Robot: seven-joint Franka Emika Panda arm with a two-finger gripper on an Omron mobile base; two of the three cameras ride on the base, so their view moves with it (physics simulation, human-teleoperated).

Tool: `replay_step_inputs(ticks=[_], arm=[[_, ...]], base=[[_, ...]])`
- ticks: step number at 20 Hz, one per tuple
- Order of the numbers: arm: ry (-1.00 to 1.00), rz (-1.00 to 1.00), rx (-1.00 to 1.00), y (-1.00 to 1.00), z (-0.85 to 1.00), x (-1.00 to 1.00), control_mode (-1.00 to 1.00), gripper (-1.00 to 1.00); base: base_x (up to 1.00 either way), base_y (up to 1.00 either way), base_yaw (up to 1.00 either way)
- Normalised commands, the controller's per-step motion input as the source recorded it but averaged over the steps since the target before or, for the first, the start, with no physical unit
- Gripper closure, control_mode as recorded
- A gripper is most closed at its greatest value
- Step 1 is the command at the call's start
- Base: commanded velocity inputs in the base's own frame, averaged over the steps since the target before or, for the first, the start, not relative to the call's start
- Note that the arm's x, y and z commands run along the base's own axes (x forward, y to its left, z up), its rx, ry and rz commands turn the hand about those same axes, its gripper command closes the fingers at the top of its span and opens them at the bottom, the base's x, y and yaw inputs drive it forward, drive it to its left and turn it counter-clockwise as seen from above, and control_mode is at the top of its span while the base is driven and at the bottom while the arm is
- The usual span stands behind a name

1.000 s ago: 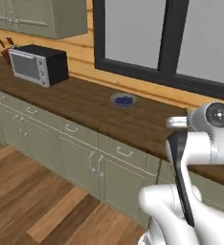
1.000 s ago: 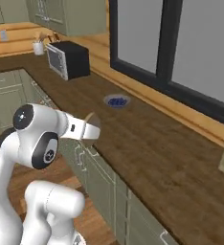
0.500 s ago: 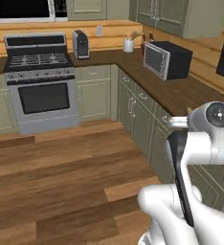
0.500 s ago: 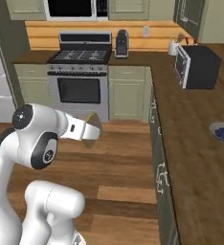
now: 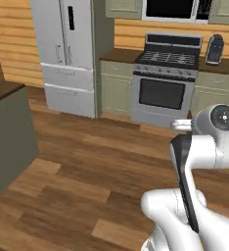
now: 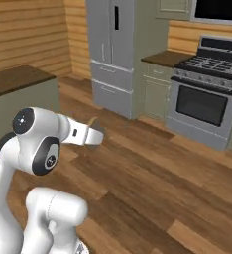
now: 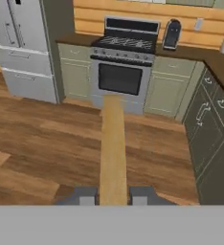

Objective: Start the toaster. Once the lever pops up, take the bread to the plate on the dining counter.

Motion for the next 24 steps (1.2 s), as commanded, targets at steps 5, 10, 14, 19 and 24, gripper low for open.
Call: replay_step_inputs(ticks=[5, 10, 14, 19, 24], arm=[[0.00, 0.00, 0.00, 0.00, 0.00, 0.00, 1.00, 1.00], [0.00, 0.00, 0.00, 0.00, 0.00, 0.00, 1.00, 1.00], [0.00, 0.00, 0.00, 0.00, 0.00, 0.00, 1.00, 1.00], [0.00, 0.00, 0.00, 0.00, 0.00, 0.00, 1.00, 1.00], [0.00, 0.00, 0.00, 0.00, 0.00, 0.00, 1.00, 1.00]], base=[[0.63, 0.00, 0.81], [0.98, 0.00, 0.68], [1.00, 0.11, 0.61], [1.00, 0.27, 0.54], [1.00, 0.17, 0.53]])
